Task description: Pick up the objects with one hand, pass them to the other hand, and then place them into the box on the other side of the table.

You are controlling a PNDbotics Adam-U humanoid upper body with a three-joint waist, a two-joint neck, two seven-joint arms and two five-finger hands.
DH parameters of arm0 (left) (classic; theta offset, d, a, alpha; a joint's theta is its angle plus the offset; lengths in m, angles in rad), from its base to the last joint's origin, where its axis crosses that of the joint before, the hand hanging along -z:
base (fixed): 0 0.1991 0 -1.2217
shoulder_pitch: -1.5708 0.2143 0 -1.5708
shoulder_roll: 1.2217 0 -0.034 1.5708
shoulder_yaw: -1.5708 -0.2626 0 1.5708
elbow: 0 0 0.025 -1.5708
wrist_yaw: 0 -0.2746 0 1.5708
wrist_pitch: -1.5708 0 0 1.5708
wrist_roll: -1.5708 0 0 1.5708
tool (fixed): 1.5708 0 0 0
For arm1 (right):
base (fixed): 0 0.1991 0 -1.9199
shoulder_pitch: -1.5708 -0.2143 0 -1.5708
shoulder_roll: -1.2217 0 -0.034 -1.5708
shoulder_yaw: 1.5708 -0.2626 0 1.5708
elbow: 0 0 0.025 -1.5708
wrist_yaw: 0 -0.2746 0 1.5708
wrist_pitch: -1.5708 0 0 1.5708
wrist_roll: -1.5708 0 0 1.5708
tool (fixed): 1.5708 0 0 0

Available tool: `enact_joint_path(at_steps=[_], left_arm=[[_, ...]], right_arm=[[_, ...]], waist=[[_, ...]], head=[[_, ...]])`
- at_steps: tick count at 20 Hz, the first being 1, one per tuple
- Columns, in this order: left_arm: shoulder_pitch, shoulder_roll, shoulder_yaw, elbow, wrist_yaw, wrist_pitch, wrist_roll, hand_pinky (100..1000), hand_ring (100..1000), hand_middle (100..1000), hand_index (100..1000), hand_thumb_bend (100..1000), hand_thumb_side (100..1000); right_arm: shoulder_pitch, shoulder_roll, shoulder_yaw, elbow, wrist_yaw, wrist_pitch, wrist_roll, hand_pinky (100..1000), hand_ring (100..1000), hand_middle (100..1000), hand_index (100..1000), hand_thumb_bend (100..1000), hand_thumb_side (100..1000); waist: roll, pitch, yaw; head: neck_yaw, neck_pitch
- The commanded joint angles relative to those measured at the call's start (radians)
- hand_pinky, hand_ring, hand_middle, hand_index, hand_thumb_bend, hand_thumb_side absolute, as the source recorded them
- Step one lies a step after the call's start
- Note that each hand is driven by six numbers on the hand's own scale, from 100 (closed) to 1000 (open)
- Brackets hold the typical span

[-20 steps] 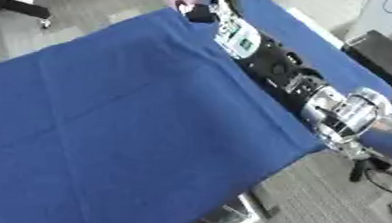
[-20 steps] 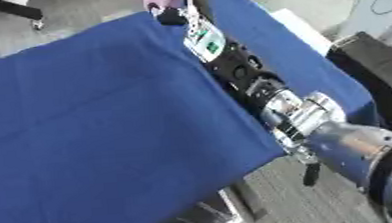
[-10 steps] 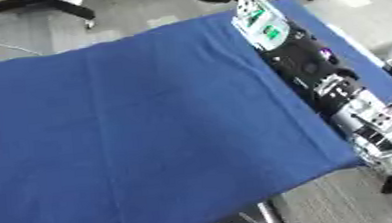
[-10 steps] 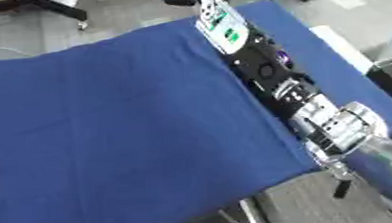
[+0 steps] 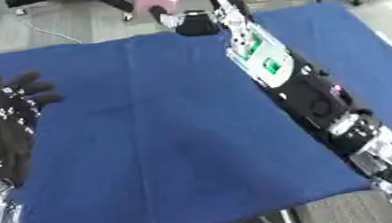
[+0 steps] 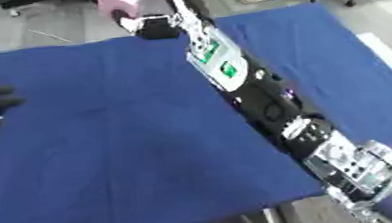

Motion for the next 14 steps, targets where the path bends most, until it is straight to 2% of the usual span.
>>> enact_joint_path(at_steps=[1,4,6,10,14], left_arm=[[-0.023,-0.005,-0.022,0.009,0.02,0.0,-0.024,998,664,656,831,287,983],[-0.036,-0.006,-0.045,0.017,0.03,0.002,-0.055,998,664,654,831,290,986],[-0.044,-0.008,-0.061,0.018,0.039,0.003,-0.078,999,667,655,832,302,982],[-0.055,-0.005,-0.094,-0.001,0.062,-0.013,-0.134,1000,675,661,834,342,953],[-0.06,-0.001,-0.125,-0.037,0.1,-0.042,-0.198,1000,680,660,832,386,918]], right_arm=[[0.007,0.021,0.039,-0.093,0.029,-0.046,0.045,717,769,502,470,320,146],[0.044,0.03,0.069,-0.164,0.018,-0.089,0.089,717,771,503,469,320,140],[0.065,0.032,0.085,-0.212,0.008,-0.099,0.118,717,773,503,468,321,137],[0.096,0.03,0.103,-0.311,-0.016,-0.052,0.179,715,775,502,465,324,122],[0.122,0.017,0.096,-0.405,-0.041,0.011,0.243,714,777,501,462,326,109]], waist=[[0.001,-0.017,-0.004],[0.0,-0.016,-0.007],[-0.001,-0.015,-0.009],[-0.004,-0.012,-0.016],[-0.006,-0.006,-0.024]], head=[[0.023,-0.003],[0.032,-0.003],[0.034,-0.003],[0.033,-0.003],[0.029,-0.003]])
